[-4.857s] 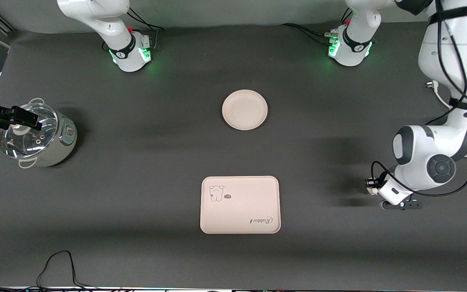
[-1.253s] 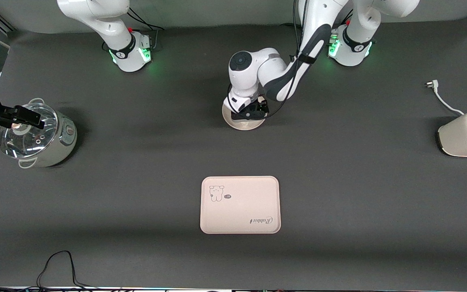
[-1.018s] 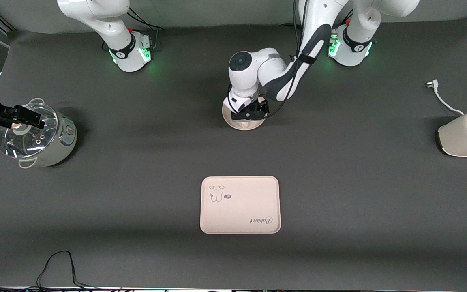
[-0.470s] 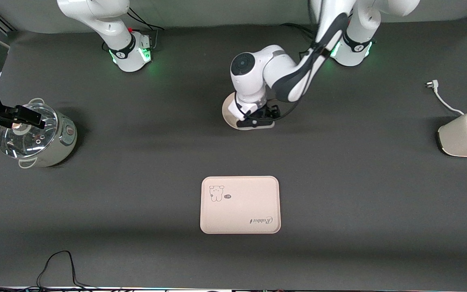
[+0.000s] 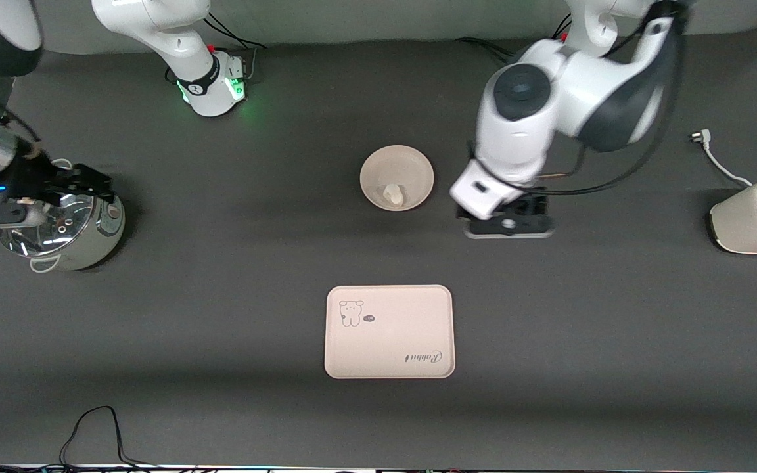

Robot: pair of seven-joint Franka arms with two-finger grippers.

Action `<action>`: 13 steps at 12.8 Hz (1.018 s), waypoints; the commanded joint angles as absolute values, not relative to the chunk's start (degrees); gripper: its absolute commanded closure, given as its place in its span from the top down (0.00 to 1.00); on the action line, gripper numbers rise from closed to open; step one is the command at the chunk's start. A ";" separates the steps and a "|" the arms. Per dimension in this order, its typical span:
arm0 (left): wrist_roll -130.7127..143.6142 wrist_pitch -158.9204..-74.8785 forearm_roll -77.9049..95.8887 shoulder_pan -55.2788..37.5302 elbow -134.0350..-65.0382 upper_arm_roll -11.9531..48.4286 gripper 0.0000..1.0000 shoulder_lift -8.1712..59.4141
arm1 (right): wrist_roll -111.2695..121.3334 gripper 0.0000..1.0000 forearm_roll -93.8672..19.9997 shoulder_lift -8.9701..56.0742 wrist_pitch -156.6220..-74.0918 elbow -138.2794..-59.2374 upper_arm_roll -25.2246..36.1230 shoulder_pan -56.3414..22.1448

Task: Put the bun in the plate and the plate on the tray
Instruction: 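Raise the left gripper away while the right gripper moves toward the plate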

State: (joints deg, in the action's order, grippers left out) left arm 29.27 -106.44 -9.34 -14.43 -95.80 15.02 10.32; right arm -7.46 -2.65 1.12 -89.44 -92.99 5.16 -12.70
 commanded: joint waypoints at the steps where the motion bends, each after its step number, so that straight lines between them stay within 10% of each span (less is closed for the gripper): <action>1: 17.18 -102.84 -2.49 -3.65 -96.94 15.64 1.00 4.85 | -20.60 1.00 -3.96 0.78 -89.73 -93.69 5.45 -25.26; 6: 10.90 -97.30 0.53 8.94 -97.03 15.47 1.00 1.93 | -40.05 1.00 -4.04 5.26 -96.05 -92.99 5.45 -46.29; 13: 8.35 -93.51 -1.49 11.86 -95.98 14.94 1.00 0.18 | -41.48 1.00 -6.50 5.37 -106.22 -101.21 5.27 -52.73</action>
